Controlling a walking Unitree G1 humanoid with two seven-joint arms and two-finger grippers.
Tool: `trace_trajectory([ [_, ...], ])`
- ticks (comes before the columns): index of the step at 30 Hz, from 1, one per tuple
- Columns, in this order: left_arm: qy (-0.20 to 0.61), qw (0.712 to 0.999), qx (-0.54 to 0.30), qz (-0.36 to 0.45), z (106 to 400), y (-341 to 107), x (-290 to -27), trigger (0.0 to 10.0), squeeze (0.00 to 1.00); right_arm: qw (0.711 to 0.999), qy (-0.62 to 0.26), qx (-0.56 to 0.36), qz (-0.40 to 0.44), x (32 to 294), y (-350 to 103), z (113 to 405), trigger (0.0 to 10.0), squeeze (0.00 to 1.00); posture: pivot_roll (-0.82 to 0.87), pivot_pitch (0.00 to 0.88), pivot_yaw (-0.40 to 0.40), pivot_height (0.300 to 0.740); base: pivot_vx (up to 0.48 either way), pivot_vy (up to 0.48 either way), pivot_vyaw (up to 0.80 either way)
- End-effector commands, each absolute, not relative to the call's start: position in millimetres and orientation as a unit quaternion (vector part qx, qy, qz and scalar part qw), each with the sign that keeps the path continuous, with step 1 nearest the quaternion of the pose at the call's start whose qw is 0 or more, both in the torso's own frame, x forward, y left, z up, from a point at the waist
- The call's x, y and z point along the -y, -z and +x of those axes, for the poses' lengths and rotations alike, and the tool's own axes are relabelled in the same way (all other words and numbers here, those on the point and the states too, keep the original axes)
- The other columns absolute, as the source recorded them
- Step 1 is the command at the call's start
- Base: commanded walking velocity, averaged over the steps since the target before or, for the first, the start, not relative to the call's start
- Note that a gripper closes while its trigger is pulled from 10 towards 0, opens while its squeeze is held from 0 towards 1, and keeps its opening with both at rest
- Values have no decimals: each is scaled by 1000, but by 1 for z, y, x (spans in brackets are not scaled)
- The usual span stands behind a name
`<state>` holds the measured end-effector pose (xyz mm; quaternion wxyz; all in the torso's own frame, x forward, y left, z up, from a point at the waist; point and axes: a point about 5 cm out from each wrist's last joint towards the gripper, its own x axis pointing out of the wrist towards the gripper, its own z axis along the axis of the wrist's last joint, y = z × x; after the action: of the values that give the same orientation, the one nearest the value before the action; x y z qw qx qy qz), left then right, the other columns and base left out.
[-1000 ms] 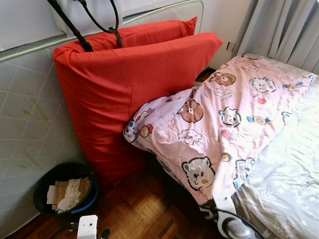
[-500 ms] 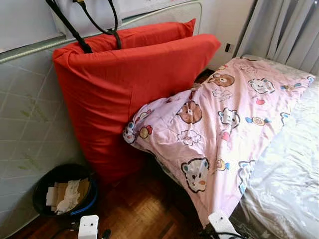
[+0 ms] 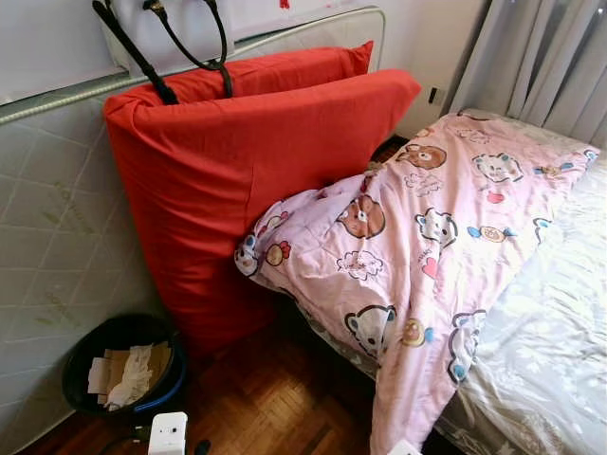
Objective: Clean up the room
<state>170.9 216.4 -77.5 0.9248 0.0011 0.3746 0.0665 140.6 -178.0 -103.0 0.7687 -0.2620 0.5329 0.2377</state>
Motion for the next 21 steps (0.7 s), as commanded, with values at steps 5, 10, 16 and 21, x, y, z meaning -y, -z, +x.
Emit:
trace_trajectory([
  [5, -64, 918, -390, 1, 165, 82, -214, 10000, 0, 779, -211, -543, -232, 177, 106, 132, 10000, 0, 35, 5, -25, 740, 0, 0, 0],
  [10, -67, 920, -387, -1, 166, 81, -212, 10000, 0, 837, -46, -545, -14, 177, 107, 128, 10000, 0, 38, 7, -22, 740, 0, 0, 0],
  [16, -68, 920, -386, -2, 168, 80, -213, 10000, 0, 847, -6, -531, 27, 173, 106, 133, 10000, 0, 39, 4, -17, 740, 0, 0, 0],
  [21, -67, 921, -384, -2, 170, 79, -214, 10000, 0, 857, -9, -515, 21, 166, 104, 139, 10000, 0, 32, 3, -9, 740, 0, 0, 0],
])
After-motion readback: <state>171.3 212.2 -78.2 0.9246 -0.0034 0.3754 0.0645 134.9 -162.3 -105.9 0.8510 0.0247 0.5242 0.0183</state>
